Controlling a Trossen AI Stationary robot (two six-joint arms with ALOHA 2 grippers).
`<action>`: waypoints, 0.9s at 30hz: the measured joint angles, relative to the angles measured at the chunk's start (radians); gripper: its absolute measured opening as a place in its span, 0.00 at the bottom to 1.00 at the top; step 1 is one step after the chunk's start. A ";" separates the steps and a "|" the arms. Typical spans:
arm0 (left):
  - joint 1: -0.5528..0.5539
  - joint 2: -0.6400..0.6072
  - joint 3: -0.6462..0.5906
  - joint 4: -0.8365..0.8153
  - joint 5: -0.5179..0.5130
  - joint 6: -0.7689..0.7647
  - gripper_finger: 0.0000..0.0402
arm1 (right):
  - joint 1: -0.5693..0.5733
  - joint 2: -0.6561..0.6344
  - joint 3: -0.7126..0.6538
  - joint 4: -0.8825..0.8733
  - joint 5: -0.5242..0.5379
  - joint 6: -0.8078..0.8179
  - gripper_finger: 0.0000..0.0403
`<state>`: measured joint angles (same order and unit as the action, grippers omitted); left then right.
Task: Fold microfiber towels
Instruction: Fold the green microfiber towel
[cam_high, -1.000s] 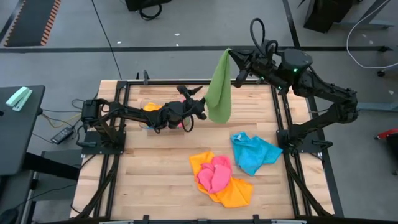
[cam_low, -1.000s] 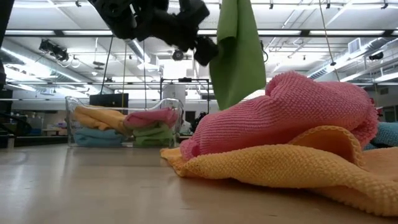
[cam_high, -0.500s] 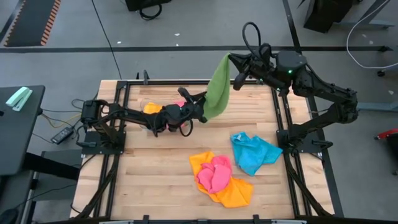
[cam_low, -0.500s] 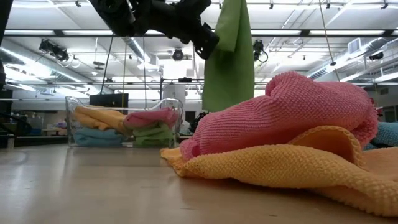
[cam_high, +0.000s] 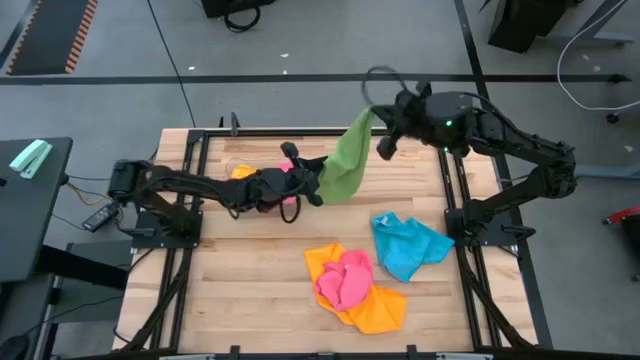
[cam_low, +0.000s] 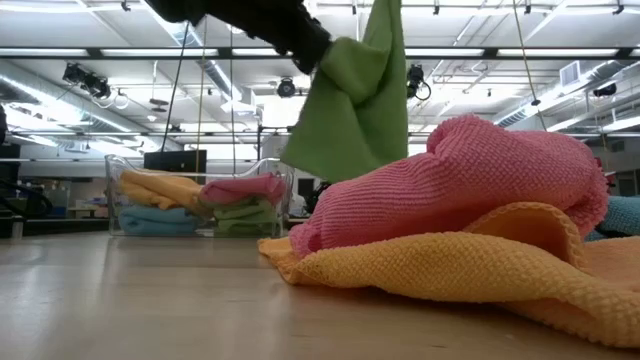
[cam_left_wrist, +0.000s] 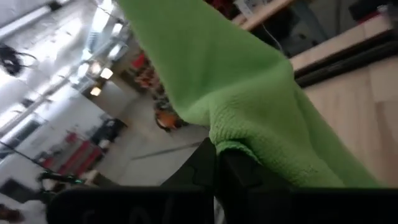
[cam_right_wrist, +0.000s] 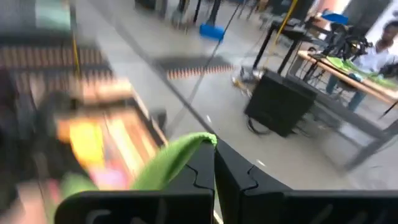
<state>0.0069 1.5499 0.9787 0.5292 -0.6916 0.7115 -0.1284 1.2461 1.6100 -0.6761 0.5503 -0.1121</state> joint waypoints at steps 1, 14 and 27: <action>0.005 -0.023 0.000 -0.048 0.020 -0.024 0.04 | 0.000 0.000 0.000 -0.048 0.000 -0.038 0.01; 0.060 -0.113 -0.001 -0.321 0.368 -0.304 0.09 | 0.036 0.000 0.000 -0.335 -0.144 0.147 0.01; -0.054 -0.300 0.001 -0.452 0.610 -0.389 0.05 | 0.219 -0.005 0.000 -0.316 -0.546 0.511 0.01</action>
<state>-0.0472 1.2496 0.9797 0.0771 -0.0819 0.3230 0.0905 1.2411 1.6096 -0.9920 0.0038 0.3985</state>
